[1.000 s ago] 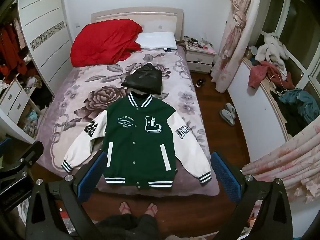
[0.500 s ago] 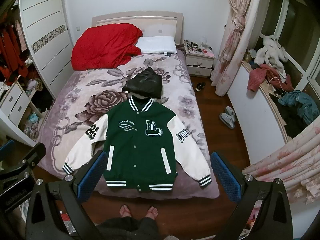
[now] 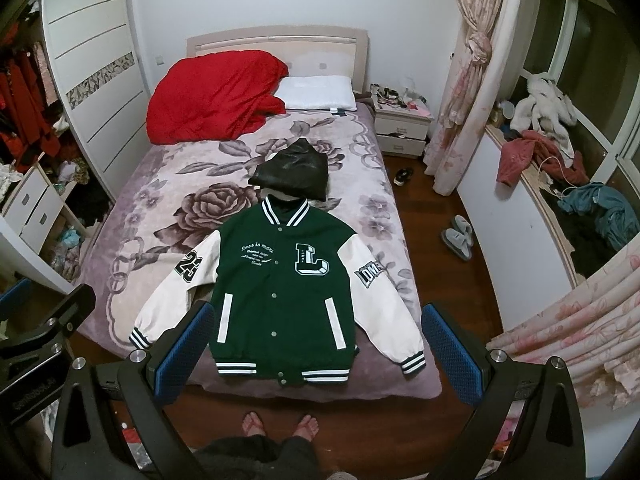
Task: Fold large clothes
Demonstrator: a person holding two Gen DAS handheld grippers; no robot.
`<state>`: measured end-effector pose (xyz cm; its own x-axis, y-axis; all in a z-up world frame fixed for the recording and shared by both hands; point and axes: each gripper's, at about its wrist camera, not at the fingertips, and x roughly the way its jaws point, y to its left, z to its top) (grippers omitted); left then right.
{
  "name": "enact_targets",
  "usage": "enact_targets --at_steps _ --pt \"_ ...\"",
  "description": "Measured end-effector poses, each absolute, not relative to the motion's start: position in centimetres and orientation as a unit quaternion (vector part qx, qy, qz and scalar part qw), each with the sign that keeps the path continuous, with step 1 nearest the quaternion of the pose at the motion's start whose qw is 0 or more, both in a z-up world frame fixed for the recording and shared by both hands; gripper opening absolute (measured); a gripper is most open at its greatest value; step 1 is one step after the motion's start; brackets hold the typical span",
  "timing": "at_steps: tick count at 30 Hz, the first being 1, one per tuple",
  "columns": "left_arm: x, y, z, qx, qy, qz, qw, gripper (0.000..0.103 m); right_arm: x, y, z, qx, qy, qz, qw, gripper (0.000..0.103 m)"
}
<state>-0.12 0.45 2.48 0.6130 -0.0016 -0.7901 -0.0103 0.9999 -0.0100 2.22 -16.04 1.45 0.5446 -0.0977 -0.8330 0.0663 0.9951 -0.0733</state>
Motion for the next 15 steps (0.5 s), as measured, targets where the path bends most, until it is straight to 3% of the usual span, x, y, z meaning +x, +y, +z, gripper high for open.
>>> enact_targets --at_steps 15 --pt "0.8 0.6 3.8 -0.005 0.436 0.000 0.900 0.103 1.8 -15.1 2.0 -0.013 0.473 -0.045 0.880 0.103"
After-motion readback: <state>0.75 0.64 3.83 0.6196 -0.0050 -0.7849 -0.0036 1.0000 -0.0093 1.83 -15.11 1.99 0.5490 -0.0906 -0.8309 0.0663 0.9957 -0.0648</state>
